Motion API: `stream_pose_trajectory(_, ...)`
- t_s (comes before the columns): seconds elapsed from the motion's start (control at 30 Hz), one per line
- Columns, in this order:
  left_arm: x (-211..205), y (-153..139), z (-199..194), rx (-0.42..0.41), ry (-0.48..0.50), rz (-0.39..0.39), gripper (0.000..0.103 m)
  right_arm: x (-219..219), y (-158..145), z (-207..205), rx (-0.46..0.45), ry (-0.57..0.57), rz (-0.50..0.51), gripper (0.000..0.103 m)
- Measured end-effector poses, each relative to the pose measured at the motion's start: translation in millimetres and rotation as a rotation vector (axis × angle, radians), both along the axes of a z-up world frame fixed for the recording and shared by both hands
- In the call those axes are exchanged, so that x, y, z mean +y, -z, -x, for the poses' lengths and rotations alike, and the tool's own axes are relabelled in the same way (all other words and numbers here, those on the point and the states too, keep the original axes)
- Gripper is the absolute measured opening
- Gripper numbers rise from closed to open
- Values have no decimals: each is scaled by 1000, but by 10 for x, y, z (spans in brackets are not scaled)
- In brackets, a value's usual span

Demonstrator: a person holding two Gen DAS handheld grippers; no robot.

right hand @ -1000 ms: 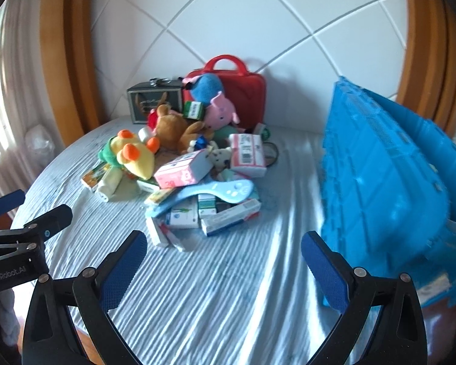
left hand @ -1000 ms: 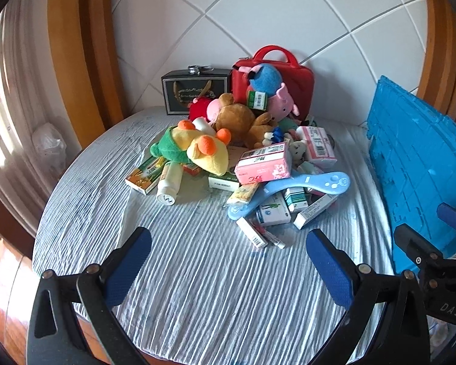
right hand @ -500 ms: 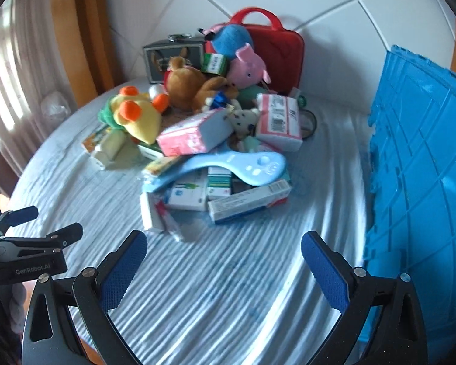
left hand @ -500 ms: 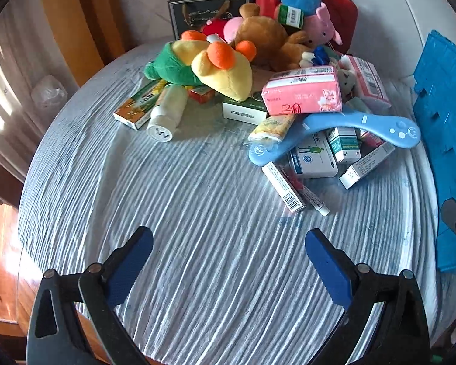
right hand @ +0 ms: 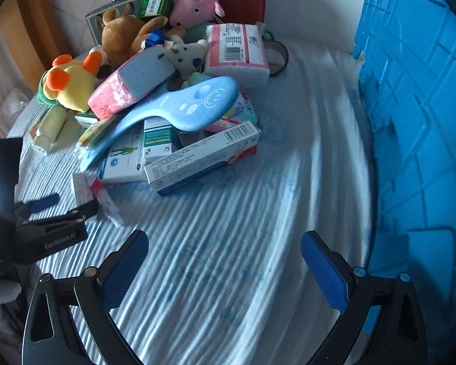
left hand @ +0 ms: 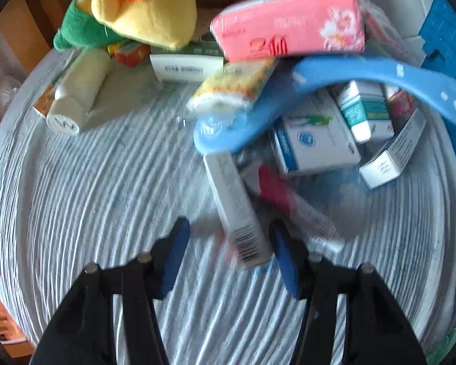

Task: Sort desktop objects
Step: 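Grasp the white medicine leaflet with the left tool while the right tool grasps a white medicine box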

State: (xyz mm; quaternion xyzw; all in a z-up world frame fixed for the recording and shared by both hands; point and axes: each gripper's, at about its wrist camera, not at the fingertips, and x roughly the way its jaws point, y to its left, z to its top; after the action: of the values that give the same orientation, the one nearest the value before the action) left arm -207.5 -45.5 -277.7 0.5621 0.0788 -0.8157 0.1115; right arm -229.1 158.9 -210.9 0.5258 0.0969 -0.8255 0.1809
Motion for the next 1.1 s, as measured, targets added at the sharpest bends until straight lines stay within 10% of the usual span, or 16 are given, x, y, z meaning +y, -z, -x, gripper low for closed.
stream_pose_trajectory(0.47,-380,257,110,1,13,78,44,-632,407,455,-65,22,21,84)
stream_pose_trajectory(0.6,-408,337,131,23,27,44,44,-629,476,466,-72,27,5,34)
stream_pose_trajectory(0.77,-430,430,191,35,33,17,44,-518,484,310,-83,6,-28,20)
stream_pose_trajectory(0.97,-441,534,291,47,44,-4,44,-317,489,97,-105,0,-81,20)
stream_pose_trajectory(1.03,-437,558,320,46,46,-9,35,-241,450,164,-101,41,-60,33)
stream_pose_trajectory(1.1,-447,578,347,39,46,-15,27,-158,371,273,-98,94,12,79)
